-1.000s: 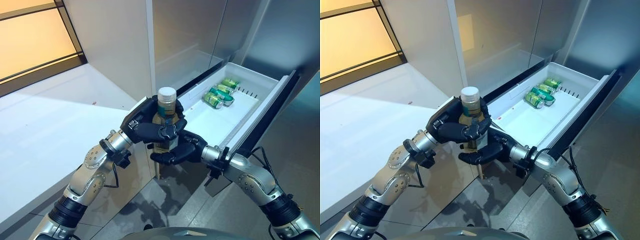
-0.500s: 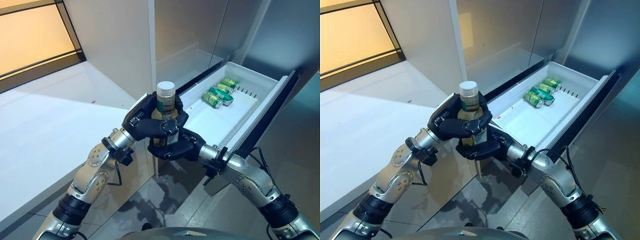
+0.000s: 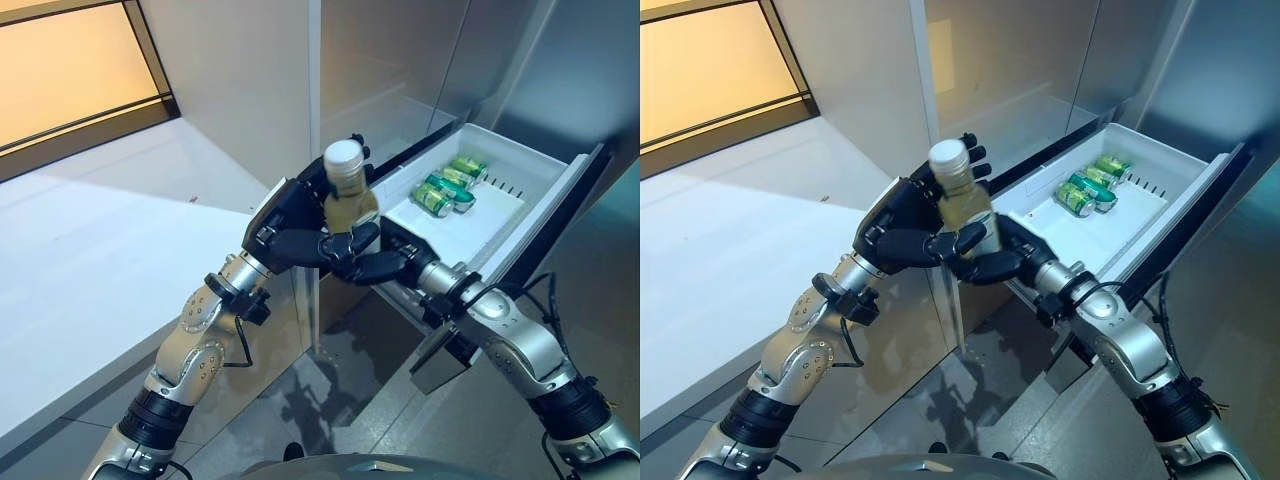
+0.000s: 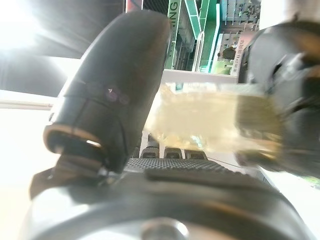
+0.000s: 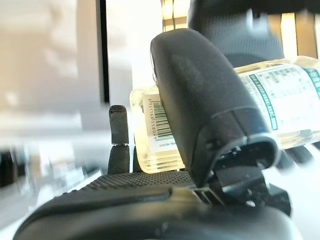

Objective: Put drinks into fridge and close the fridge

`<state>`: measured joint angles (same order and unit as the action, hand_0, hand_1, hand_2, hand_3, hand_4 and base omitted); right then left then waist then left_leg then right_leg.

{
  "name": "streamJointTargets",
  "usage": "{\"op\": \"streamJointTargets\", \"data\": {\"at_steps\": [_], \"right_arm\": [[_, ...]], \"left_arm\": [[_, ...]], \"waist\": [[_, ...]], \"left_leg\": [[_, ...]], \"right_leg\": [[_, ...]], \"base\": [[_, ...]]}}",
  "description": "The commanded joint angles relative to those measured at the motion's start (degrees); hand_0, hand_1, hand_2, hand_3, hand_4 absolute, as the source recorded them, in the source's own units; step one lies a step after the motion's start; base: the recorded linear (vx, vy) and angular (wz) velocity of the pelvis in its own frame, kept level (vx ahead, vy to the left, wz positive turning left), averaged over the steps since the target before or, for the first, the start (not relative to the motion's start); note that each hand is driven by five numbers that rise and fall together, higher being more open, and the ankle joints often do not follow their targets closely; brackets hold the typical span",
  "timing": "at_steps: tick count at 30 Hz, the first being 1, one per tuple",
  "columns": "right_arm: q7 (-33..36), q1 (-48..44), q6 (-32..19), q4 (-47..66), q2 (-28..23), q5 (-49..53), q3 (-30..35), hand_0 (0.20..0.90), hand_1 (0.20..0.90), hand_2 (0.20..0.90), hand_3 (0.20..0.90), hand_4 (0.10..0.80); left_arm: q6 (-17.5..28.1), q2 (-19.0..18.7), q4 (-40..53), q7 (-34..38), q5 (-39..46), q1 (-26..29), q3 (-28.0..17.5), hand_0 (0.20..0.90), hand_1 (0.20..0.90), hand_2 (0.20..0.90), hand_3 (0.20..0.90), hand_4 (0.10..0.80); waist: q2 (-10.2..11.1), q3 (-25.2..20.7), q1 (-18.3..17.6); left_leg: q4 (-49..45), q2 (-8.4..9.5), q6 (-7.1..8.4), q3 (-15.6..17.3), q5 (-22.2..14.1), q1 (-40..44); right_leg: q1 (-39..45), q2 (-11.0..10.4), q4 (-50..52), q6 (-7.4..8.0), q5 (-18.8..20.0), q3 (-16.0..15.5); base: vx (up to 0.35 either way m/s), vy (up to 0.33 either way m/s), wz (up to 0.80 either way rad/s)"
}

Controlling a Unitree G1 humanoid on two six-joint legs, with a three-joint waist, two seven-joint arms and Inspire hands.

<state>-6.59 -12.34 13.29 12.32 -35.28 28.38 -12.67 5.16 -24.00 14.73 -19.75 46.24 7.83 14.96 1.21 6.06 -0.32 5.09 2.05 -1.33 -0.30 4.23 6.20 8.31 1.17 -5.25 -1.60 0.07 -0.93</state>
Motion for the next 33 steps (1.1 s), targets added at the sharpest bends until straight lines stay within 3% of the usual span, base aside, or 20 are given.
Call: {"op": "streamJointTargets", "data": {"at_steps": [1, 5, 10, 16, 22, 29, 30, 33], "right_arm": [[5.5, -14.8, -12.1, 1.5, 0.0, -2.5, 11.2, 0.300, 0.300, 0.300, 0.200, 0.100], [11.3, -16.5, -13.3, -2.3, -3.0, -9.2, 12.8, 0.300, 0.300, 0.300, 0.200, 0.100], [16.4, -18.6, -13.9, -7.2, -6.3, -15.3, 13.0, 0.300, 0.300, 0.300, 0.200, 0.100], [18.8, -21.5, -13.3, -15.7, -10.9, -15.6, 11.8, 0.300, 0.300, 0.300, 0.200, 0.100], [16.4, -26.2, -11.9, -29.6, -15.4, -12.9, 7.9, 0.300, 0.300, 0.300, 0.200, 0.100], [12.3, -31.1, -10.0, -45.3, -16.8, -13.1, 2.7, 0.300, 0.300, 0.300, 0.200, 0.100], [11.3, -32.5, -8.5, -49.2, -16.6, -13.6, 1.0, 0.300, 0.300, 0.300, 0.200, 0.100], [9.8, -34.4, -6.1, -54.0, -16.0, -14.2, -1.1, 0.300, 0.300, 0.300, 0.200, 0.100]], "left_arm": [[1.7, 1.4, -0.8, -3.0, 5.6, 1.4, -1.2, 0.900, 0.900, 0.900, 0.900, 0.800], [-4.1, 2.3, -2.7, -4.9, 10.9, -2.0, 1.0, 0.900, 0.900, 0.900, 0.900, 0.800], [-8.2, 3.1, -5.8, -6.6, 18.2, -6.0, 3.7, 0.900, 0.900, 0.900, 0.900, 0.800], [-14.4, 4.1, -10.5, -8.6, 22.0, -10.5, 7.2, 0.900, 0.900, 0.900, 0.900, 0.800], [-17.3, 2.5, -21.1, -8.0, 14.9, -13.8, 10.1, 0.900, 0.900, 0.900, 0.900, 0.800], [-13.9, 2.6, -41.3, -7.9, 2.6, -14.8, 10.4, 0.900, 0.900, 0.900, 0.900, 0.800], [-12.3, 3.1, -47.0, -7.1, -1.2, -14.3, 10.2, 0.900, 0.900, 0.900, 0.900, 0.800], [-11.8, 3.9, -52.5, -6.9, -4.1, -13.1, 9.8, 0.900, 0.900, 0.900, 0.900, 0.800]], "waist": [[1.2, -4.6, -0.3], [1.3, -4.2, 0.1], [1.4, -3.9, 0.7], [1.5, -3.5, 1.7], [1.3, -3.1, 3.4], [1.4, -2.4, 5.2], [1.6, -2.0, 5.5], [1.7, -1.4, 5.9]], "left_leg": [[-0.1, 0.46, -0.50, 0.1, -4.8, 1.2], [-0.1, 0.43, -0.44, -0.2, -4.8, 1.1], [-0.1, 0.43, -0.44, -0.4, -4.8, 1.1], [-0.1, 0.34, -0.29, -0.5, -5.3, 1.4], [-0.1, 0.40, -0.11, -1.1, -4.9, 0.9], [-0.1, 0.57, 0.14, -2.2, -4.2, 0.3], [-0.1, 0.60, 0.17, -2.4, -4.1, 0.1], [-0.1, 0.62, 0.19, -2.7, -3.9, -0.2]], "right_leg": [[-1.3, -0.8, 1.4, 2.59, 1.6, -3.1], [-1.3, -0.9, 1.6, 2.60, 1.4, -3.6], [-1.1, -1.0, 1.7, 2.63, 1.2, -4.2], [-0.5, -1.3, 1.5, 2.76, 0.7, -5.3], [-0.3, -1.7, 1.4, 2.90, 0.6, -6.8], [-0.6, -1.9, 1.6, 2.92, 0.5, -7.9], [-0.8, -1.8, 1.6, 2.86, 0.5, -8.1], [-1.0, -1.8, 1.9, 2.79, 0.5, -8.2]], "base": [[0.000, 0.000, 0.00], [0.002, -0.002, 0.02], [0.016, -0.002, 0.08], [0.033, -0.001, 0.08], [0.040, -0.004, 0.09], [0.066, -0.016, 0.13], [0.067, -0.026, 0.17], [0.054, -0.036, 0.19]]}}
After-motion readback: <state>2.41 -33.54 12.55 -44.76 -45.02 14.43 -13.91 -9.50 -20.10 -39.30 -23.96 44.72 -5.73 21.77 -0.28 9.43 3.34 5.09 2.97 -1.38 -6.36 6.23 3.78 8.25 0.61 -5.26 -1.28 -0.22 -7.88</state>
